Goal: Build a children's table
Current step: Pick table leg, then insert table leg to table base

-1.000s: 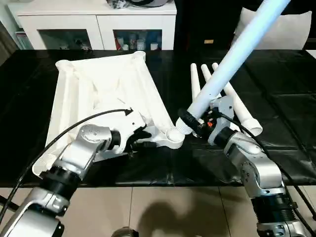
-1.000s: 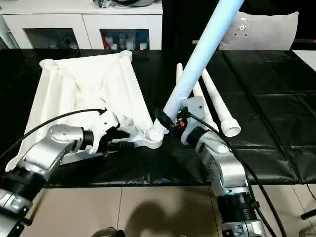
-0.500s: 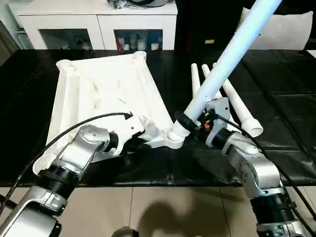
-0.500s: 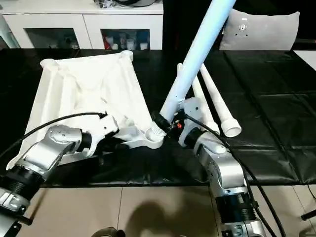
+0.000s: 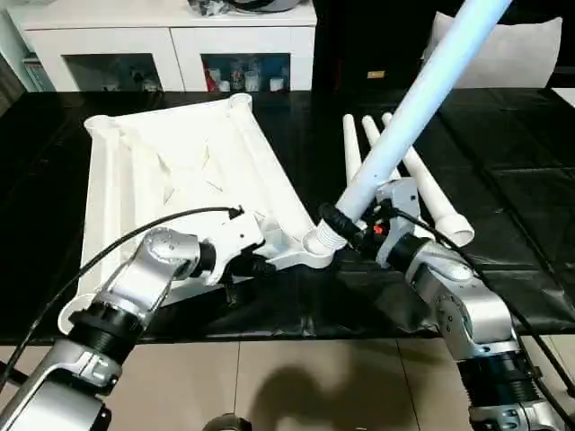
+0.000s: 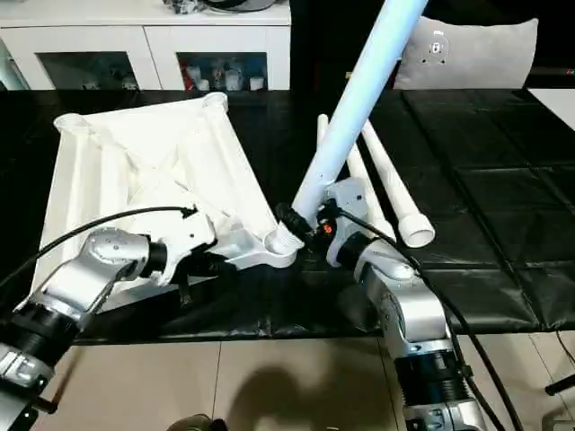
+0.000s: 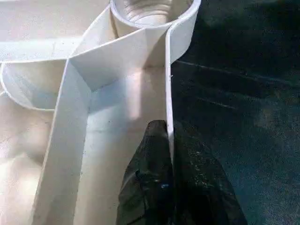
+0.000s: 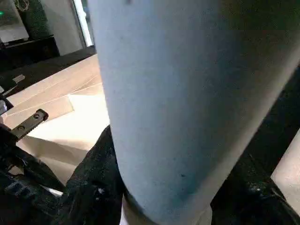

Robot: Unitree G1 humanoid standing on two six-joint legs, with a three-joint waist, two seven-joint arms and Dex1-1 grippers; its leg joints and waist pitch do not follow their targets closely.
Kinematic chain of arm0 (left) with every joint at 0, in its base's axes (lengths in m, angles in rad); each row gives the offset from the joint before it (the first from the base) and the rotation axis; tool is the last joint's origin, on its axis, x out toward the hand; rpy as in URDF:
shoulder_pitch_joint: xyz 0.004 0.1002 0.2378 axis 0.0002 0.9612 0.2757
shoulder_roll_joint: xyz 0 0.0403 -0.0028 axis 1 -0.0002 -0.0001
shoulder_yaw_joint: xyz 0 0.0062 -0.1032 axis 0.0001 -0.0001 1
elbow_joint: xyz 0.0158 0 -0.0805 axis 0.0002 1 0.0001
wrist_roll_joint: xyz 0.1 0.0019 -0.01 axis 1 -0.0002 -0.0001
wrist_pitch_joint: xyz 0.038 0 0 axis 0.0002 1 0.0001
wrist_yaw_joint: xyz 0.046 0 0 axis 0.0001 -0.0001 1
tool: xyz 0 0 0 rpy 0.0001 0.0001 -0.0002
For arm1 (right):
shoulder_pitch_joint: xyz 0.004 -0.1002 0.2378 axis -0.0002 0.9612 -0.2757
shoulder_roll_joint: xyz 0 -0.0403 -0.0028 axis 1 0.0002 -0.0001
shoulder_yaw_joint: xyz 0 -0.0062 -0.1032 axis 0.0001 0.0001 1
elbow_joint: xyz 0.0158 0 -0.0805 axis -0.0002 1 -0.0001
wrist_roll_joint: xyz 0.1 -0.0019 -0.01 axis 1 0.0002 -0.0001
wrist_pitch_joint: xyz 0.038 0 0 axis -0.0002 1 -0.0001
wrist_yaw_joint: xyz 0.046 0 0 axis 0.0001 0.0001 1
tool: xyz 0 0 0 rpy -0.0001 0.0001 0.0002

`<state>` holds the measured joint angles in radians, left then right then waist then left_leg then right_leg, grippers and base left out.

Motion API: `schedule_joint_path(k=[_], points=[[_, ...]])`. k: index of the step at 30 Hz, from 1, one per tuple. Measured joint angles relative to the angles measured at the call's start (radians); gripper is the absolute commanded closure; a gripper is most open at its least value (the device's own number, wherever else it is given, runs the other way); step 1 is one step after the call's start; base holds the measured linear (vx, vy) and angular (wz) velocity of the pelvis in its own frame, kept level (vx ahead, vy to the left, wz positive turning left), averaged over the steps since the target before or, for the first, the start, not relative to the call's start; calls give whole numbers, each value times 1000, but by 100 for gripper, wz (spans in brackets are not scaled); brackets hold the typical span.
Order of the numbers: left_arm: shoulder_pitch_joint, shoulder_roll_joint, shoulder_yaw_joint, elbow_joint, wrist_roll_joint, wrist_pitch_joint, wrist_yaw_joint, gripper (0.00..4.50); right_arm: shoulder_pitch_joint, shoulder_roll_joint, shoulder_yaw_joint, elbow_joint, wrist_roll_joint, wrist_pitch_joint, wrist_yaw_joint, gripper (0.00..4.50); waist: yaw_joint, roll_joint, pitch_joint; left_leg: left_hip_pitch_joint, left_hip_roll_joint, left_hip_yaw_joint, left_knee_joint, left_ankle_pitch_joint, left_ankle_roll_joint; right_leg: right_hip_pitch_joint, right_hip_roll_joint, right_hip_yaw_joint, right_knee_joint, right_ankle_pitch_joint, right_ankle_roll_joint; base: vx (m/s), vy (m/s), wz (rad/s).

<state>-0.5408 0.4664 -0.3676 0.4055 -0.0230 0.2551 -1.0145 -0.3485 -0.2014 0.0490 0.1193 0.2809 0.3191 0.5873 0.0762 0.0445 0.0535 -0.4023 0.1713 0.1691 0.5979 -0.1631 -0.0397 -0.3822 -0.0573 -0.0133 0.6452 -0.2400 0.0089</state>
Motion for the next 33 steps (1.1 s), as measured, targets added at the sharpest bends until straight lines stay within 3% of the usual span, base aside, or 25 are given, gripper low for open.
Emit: schedule_joint_path(k=[5, 8, 15, 26, 27, 33], points=[[3, 3, 0, -8, -1, 6, -7, 450, 0, -1, 4, 0, 0, 0, 7, 258, 0, 0, 0, 0, 0, 0, 0, 0, 0, 0, 0, 0, 0, 0, 0, 0, 0, 0], [3, 3, 1, -9, -1, 6, -6, 396, 0, -4, 12, 0, 0, 0, 10, 258, 1, 0, 0, 0, 0, 0, 0, 0, 0, 0, 0, 0, 0, 0, 0, 0, 0, 0], [12, -21, 23, -6, -4, 0, 26, 349, 0, -7, 16, 0, -3, 0, 17, 258, 2, 0, 0, 0, 0, 0, 0, 0, 0, 0, 0, 0, 0, 0, 0, 0, 0, 0], [20, -29, 34, -6, -10, -14, 26, 348, 0, -9, 18, 0, -4, 0, 27, 258, 10, 0, 0, 0, 0, 0, 0, 0, 0, 0, 0, 0, 0, 0, 0, 0, 0, 0], [20, -29, 34, -6, -7, -20, 26, 378, 0, -9, 18, 0, -4, 0, 27, 258, 10, -1, 0, 0, 0, 0, 0, 0, 0, 0, 0, 0, 0, 0, 0, 0, 0, 0], [20, -28, 31, 0, 7, -38, 25, 429, 0, -10, 18, 0, -4, 0, 28, 258, 10, -1, 0, 0, 0, 0, 0, 0, 0, 0, 0, 0, 0, 0, 0, 0, 0, 0]])
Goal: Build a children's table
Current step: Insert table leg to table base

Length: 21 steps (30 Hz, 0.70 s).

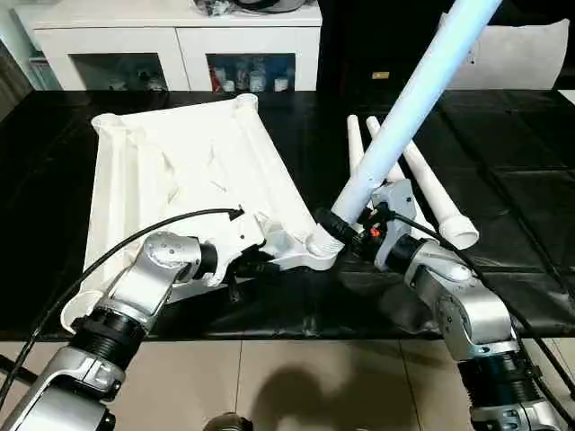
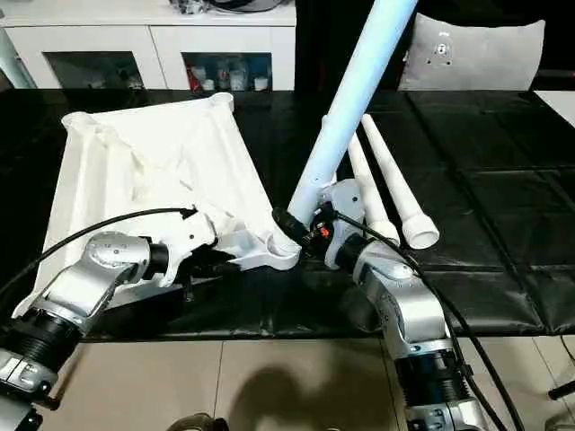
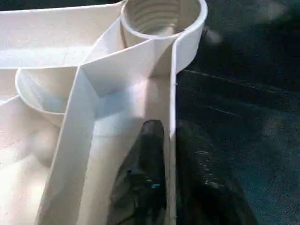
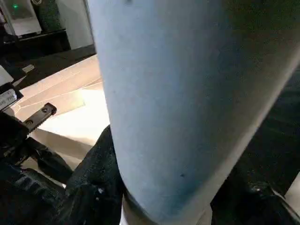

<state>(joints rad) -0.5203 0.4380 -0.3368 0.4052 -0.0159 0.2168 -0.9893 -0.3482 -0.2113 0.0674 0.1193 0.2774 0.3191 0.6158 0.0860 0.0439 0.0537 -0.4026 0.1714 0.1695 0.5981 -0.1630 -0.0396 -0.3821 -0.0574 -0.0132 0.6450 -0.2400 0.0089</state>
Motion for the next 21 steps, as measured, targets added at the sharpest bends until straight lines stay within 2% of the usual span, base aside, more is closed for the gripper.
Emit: schedule_joint_path(k=[4, 11, 21], points=[[0, 0, -2, 0, 0, -2, 0, 450, 0, -1, 0, 0, 0, 0, 0, 258, -4, 0, 0, 0, 0, 0, 0, 0, 0, 0, 0, 0, 0, 0, 0, 0, 0, 0], [0, -1, -2, 2, 2, -8, 0, 450, 0, -7, 0, 0, 0, 3, 3, 258, -4, 0, 0, 0, 0, 0, 0, 0, 0, 0, 0, 0, 0, 0, 0, 0, 0, 0], [14, 23, -3, 12, 14, -98, -42, 450, 0, -21, 10, 0, 0, 16, 21, 258, -4, 0, 0, 0, 0, 1, 0, 0, 0, 0, 0, 0, 0, 0, 0, 0, 0, 0]])
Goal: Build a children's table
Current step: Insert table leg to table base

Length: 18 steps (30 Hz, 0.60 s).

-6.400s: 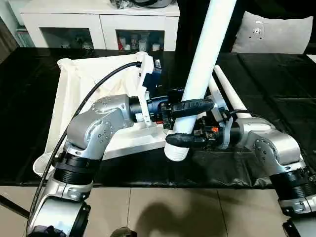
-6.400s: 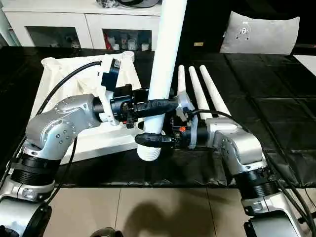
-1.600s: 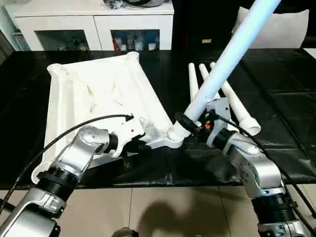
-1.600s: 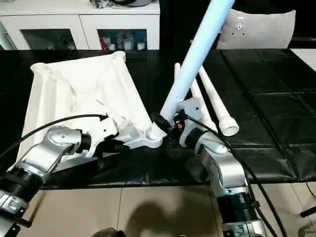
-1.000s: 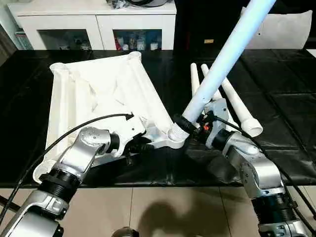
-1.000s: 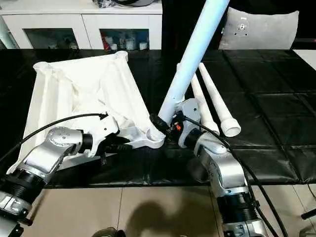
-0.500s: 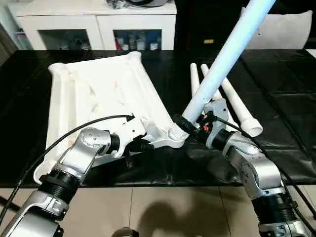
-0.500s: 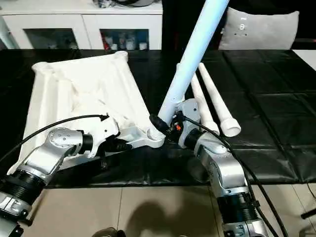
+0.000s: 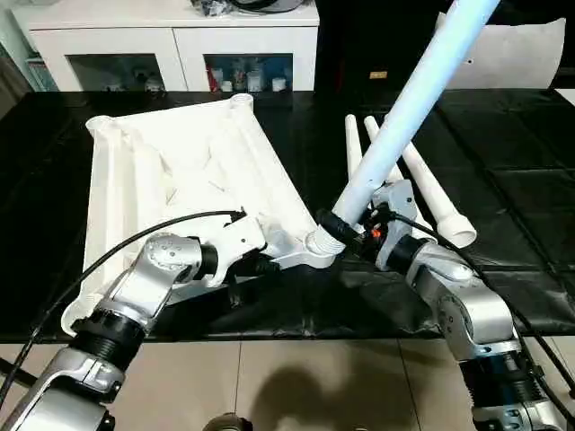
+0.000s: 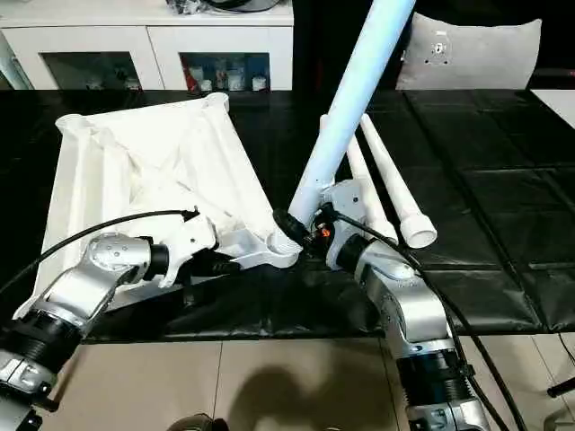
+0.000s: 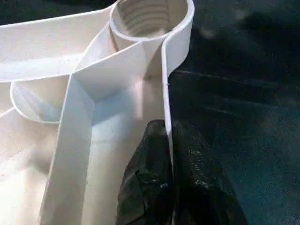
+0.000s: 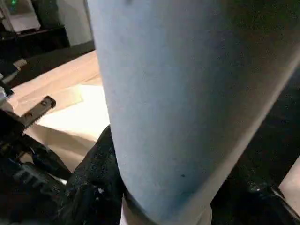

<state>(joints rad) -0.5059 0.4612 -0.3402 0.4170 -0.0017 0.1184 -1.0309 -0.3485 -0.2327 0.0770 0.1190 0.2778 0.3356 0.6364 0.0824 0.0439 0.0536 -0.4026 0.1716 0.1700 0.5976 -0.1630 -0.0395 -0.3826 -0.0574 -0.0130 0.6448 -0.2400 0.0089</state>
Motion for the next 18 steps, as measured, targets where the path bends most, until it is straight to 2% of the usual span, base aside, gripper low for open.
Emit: schedule_joint_path(k=[8, 18], points=[[7, 19, 0, 1, -14, -27, -86, 450, -43, -75, 62, -10, 6, 100, 117, 258, 6, 0, 0, 0, 0, 0, 0, 0, 0, 1, 0, 0, 0, 0, 0, 0, 0, 0], [12, 36, -9, 1, -18, -59, -122, 450, -84, -126, 107, -12, 0, 146, 214, 259, 7, -6, -1, 0, 0, 0, 1, 0, 0, 1, -1, 0, 0, 0, 0, 0, 0, 0]])
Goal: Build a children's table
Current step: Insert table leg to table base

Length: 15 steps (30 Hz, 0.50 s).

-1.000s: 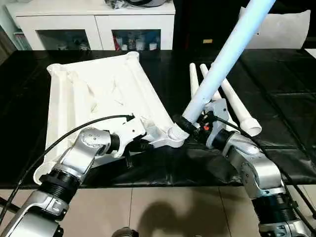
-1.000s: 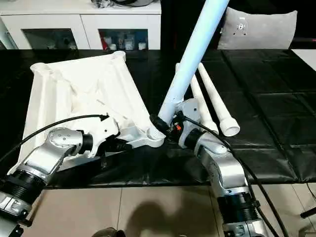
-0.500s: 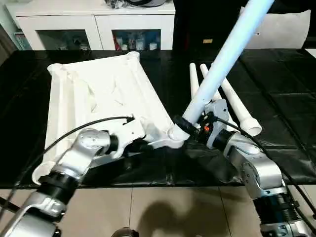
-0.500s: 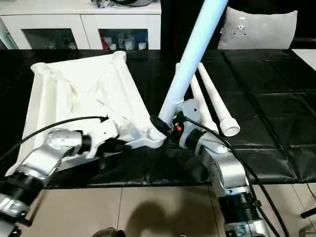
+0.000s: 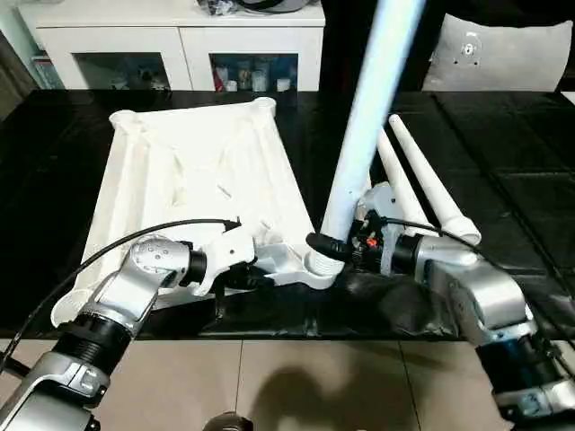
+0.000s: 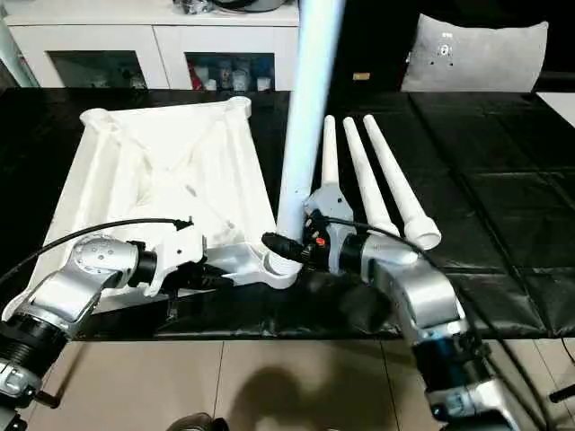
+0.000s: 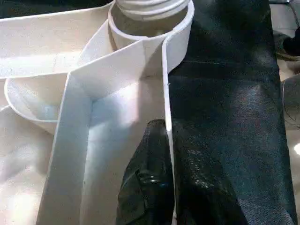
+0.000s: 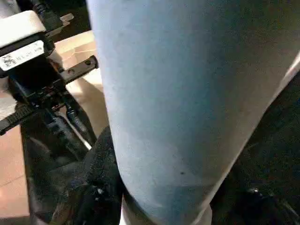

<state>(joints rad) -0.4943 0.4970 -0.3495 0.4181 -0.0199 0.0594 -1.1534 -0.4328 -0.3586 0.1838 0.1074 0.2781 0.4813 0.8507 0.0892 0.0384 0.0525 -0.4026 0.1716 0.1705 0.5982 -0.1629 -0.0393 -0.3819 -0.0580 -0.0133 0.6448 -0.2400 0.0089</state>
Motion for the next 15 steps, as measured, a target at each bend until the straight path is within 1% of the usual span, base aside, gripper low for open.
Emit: schedule_joint_path(k=[7, 15], points=[[1, -1, 0, -1, 5, -3, -3, 450, -24, 26, 9, 41, 7, 13, 13, 259, 0, -2, -1, 0, 0, 0, 0, 0, 0, 0, 0, 0, 0, 0, 0, 0, 0, 0], [1, -3, -4, -1, 17, -6, -5, 450, -72, 28, 14, 139, -4, -15, 45, 259, -1, -5, -3, 1, 0, 0, 0, 0, 0, 1, 0, 0, 0, 0, 0, 0, 0, 0]])
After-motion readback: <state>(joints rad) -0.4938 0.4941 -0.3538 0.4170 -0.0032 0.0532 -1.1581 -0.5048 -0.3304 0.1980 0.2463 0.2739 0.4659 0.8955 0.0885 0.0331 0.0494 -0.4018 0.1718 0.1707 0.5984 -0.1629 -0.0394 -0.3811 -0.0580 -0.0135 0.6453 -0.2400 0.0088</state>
